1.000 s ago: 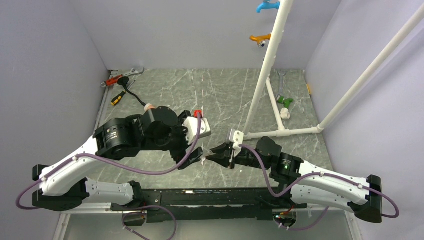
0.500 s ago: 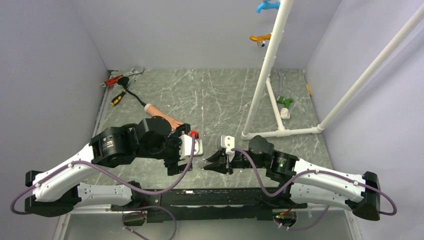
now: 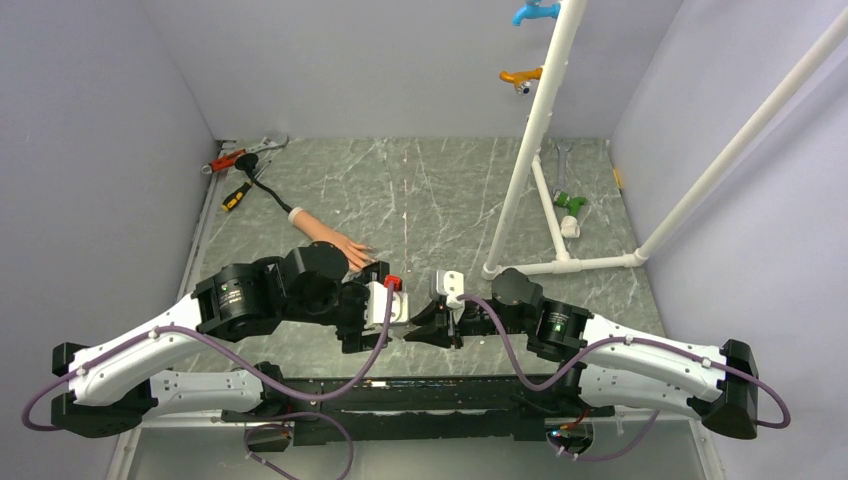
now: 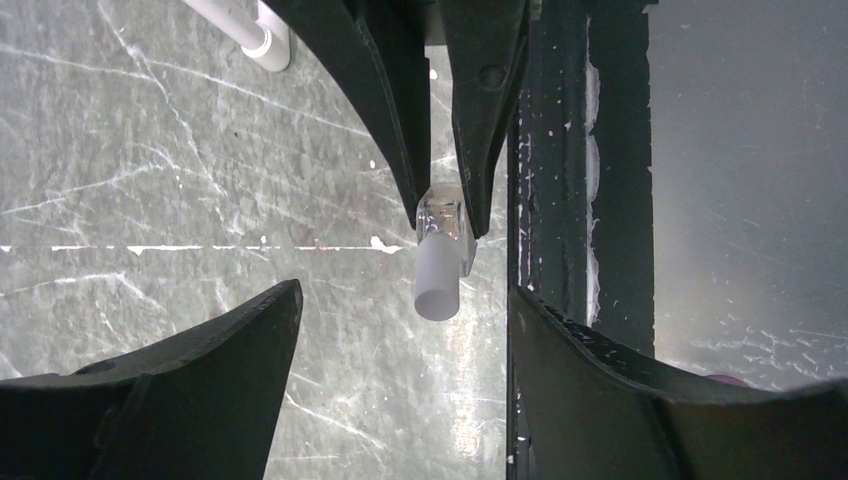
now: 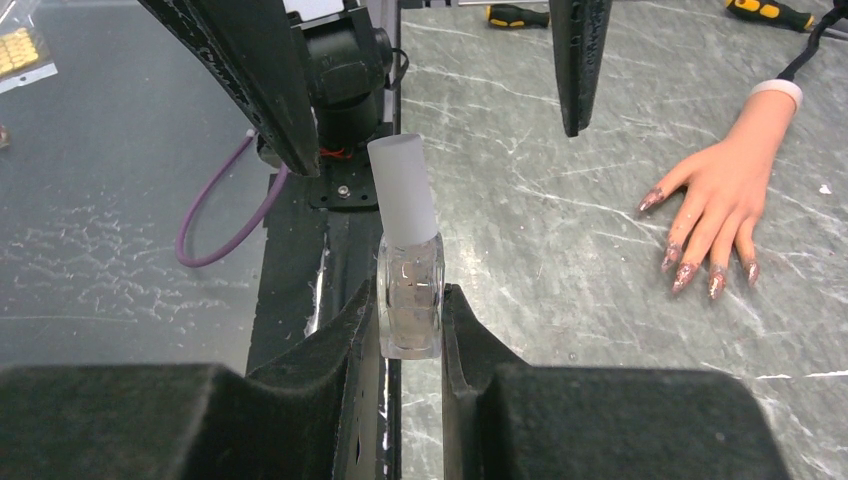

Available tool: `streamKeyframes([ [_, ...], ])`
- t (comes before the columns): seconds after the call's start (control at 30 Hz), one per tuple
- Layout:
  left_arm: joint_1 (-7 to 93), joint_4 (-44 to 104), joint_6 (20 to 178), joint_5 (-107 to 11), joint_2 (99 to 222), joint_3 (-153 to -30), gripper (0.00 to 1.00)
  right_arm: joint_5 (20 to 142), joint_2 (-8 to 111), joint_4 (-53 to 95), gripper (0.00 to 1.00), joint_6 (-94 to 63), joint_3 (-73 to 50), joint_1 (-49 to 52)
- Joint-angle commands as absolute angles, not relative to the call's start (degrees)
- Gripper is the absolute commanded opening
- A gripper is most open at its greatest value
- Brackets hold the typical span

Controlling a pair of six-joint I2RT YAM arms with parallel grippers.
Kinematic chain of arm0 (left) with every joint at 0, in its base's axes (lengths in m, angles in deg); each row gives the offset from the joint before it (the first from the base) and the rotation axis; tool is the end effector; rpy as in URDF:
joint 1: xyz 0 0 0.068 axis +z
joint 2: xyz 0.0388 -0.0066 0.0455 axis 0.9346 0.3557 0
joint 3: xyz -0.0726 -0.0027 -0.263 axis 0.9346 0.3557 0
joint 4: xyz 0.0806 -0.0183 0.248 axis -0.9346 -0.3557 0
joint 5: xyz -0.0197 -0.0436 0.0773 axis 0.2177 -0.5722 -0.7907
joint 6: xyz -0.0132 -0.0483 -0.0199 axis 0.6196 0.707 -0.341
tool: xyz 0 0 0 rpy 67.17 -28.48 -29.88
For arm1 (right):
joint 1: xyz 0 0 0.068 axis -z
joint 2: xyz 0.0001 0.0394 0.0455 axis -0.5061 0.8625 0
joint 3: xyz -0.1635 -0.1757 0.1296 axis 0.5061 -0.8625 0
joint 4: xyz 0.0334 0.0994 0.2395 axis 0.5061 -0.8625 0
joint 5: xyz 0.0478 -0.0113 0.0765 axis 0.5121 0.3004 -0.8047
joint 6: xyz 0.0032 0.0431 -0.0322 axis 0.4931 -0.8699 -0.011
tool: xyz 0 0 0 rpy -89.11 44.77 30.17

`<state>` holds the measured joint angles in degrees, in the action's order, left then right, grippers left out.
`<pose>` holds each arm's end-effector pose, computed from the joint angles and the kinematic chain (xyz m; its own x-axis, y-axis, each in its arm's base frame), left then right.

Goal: Paint the nails
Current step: Unscrew the nail polish bottle.

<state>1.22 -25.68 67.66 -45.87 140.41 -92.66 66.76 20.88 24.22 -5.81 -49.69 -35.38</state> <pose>0.0591 -0.1629 0.4003 0.1260 0.5885 -0.7986 0.9828 0.0353 0.1810 0.0734 0.1960 0.3031 -0.0184 -0.1592 -0.9871 -0.9994 0.0325 0.0133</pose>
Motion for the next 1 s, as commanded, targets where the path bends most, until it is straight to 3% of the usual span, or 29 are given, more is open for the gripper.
streamKeyframes([
  [0.0,1.3,-22.1,67.0,-43.3,140.0,-92.2,0.75,66.0,20.4,28.3,0.00,-6.0,-47.3,-35.1],
  [0.73,1.2,-19.1,68.8,-41.3,140.6,-90.0,0.59,66.4,19.6,30.5,0.00,-7.2,-48.1,-34.5],
  [0.97,1.2,-17.8,69.4,-41.8,140.5,-89.3,0.47,66.3,19.4,30.6,0.00,-7.3,-48.2,-34.4],
])
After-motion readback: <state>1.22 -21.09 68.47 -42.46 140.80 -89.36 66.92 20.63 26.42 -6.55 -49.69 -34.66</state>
